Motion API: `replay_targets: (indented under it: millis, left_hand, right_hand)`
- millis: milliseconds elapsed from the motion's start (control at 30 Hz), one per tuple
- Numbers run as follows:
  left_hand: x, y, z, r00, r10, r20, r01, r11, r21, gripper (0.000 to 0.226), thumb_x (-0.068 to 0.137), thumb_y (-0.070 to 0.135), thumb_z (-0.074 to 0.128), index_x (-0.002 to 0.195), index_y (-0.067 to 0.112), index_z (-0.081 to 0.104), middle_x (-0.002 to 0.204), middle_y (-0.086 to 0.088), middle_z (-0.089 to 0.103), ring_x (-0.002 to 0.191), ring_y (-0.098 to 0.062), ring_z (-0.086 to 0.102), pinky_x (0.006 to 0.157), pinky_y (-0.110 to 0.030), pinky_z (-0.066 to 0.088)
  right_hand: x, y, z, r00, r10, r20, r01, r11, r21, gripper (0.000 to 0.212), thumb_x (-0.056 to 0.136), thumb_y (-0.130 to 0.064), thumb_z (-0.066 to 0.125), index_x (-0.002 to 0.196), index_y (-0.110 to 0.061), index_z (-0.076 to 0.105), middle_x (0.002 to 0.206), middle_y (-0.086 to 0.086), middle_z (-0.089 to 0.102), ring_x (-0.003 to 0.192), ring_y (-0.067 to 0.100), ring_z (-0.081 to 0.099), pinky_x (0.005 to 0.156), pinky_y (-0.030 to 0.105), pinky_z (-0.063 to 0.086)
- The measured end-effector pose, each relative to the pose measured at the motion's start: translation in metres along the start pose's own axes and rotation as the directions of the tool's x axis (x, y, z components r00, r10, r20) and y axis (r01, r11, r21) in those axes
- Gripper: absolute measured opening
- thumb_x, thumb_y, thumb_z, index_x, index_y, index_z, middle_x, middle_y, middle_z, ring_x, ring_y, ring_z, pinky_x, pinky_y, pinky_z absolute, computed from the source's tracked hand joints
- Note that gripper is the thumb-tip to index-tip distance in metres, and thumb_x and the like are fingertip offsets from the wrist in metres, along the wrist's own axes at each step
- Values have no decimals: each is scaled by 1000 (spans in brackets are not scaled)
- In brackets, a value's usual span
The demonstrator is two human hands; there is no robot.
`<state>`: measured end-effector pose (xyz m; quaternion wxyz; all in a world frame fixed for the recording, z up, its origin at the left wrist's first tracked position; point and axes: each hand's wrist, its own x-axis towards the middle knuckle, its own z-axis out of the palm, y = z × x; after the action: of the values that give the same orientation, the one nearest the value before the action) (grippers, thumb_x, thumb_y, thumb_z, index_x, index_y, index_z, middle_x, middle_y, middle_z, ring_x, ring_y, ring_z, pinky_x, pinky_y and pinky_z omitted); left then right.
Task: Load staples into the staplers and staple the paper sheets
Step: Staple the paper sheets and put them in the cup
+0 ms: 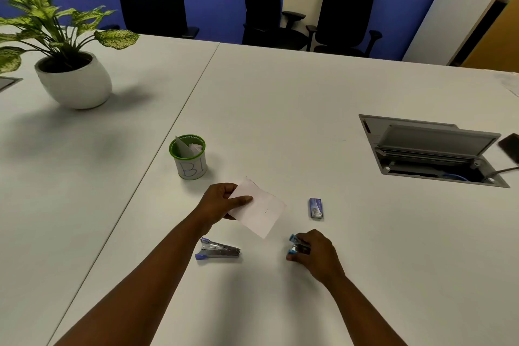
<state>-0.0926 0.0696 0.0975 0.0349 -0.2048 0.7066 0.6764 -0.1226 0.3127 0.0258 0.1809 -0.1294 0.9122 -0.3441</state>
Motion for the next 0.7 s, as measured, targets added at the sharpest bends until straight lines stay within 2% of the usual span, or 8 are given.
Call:
replay_targets:
  millis: [200,300,433,467,500,567,600,700]
  left_hand:
    - [1,-3,-1,1000,-25,-19,24,997,-78,9,78,15,71,84,22,67,79,3,70,60,-4,66,47,-15,51]
    - [1,-2,-1,999,-26,-18,25,995,-96,9,79,15,71,81,23,67,77,5,70,55,0,67,47,-15,51]
    - [3,-4,-2,999,-33,-29,29,994,-108,7,81,16,68,86,21,66,81,4,69,67,-8,66,48,-15,52]
    - [3,-4,-2,999,-37,-38,32,993,-116,7,81,16,68,86,21,66,82,4,69,71,-10,65,48,-15,53]
    - [3,-5,-2,998,-42,-44,36,992,-124,7,81,16,68,86,21,66,83,3,68,74,-12,64,49,-15,53]
    - [3,-6,-3,998,-47,-48,40,991,-129,8,81,16,67,87,22,66,84,3,68,76,-13,63,51,-16,53]
    - [3,-6,-3,998,-47,-42,42,991,-126,9,81,16,67,88,21,67,84,3,69,77,-13,63,51,-16,54]
    - [0,-6,-1,999,-45,-3,44,992,-117,9,81,14,67,88,20,68,83,2,69,77,-12,64,53,-15,54]
  right_hand:
    - [2,7,14,997,-64,48,72,980,-183,47,74,-30,73,116,-15,58,99,-3,49,103,17,49,73,16,30]
    - [4,7,16,997,-59,46,68,971,-228,53,75,-33,72,123,-17,54,113,2,54,108,18,48,87,20,35]
    - [7,1,9,992,-35,119,73,940,-334,68,72,-38,74,132,-21,46,125,0,50,117,17,43,97,25,34]
    - [7,-4,6,995,-14,96,34,976,-215,65,73,-33,75,131,-19,48,125,1,51,118,18,45,97,25,36]
    - [7,-11,2,997,40,59,-41,999,5,57,75,-26,74,127,-17,53,123,3,54,117,18,49,94,24,40]
    - [4,-29,-6,988,144,46,-148,857,494,35,80,-23,69,115,-18,63,113,2,63,104,14,59,79,23,50]
    - [4,-39,-11,986,159,58,-161,772,615,28,82,-25,66,110,-20,66,107,-2,66,97,9,61,72,19,51]
    - [1,-62,-16,996,86,17,-72,690,720,24,80,-19,68,103,-24,65,92,-8,69,83,4,63,64,14,50]
